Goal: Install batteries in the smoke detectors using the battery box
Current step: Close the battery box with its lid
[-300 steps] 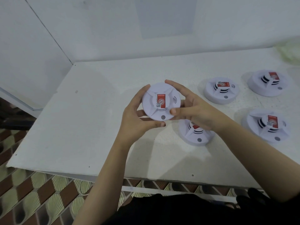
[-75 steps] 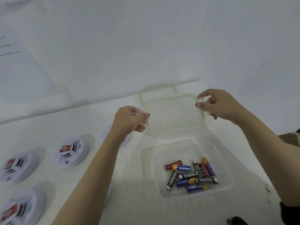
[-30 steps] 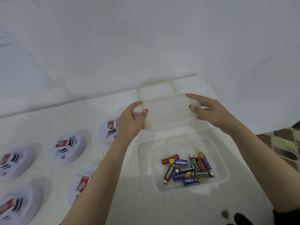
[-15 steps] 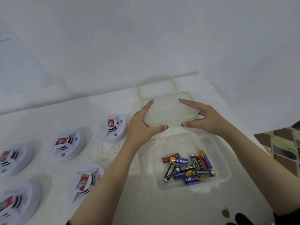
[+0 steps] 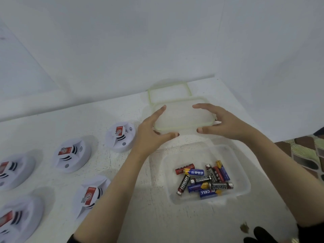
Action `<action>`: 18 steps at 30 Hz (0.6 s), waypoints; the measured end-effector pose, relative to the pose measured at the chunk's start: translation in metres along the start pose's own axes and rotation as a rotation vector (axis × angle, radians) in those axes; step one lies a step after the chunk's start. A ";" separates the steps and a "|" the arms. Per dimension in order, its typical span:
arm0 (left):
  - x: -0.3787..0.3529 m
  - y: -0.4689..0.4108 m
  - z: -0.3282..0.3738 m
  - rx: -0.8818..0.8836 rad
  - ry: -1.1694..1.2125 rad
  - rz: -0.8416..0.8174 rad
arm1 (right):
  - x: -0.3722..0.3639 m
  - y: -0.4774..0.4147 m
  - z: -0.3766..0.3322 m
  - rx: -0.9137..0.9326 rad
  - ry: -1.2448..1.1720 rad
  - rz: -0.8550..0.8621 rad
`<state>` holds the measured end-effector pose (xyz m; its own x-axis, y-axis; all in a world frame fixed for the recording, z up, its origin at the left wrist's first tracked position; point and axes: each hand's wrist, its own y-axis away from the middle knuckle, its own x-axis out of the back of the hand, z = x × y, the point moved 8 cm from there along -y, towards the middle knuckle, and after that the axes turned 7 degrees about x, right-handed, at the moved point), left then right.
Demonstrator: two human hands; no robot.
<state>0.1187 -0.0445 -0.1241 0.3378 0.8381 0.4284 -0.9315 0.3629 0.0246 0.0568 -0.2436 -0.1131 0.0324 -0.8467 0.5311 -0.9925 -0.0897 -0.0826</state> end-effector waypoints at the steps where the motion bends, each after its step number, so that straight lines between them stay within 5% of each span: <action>1: 0.001 -0.002 0.000 0.008 0.001 -0.031 | 0.001 -0.001 -0.001 -0.005 -0.008 -0.016; 7: 0.013 -0.013 0.012 0.081 -0.164 -0.195 | 0.011 -0.006 -0.012 0.010 -0.038 -0.052; 13: 0.036 -0.013 0.032 -0.208 -0.279 0.216 | 0.013 0.002 -0.012 0.000 0.024 -0.045; 18: 0.014 -0.003 0.034 -0.155 -0.192 0.047 | 0.010 0.008 -0.013 0.049 0.130 0.055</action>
<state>0.1213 -0.0480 -0.0872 0.2488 0.7683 0.5898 -0.9090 0.3954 -0.1316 0.0477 -0.2454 -0.0975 -0.0410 -0.7761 0.6292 -0.9854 -0.0726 -0.1538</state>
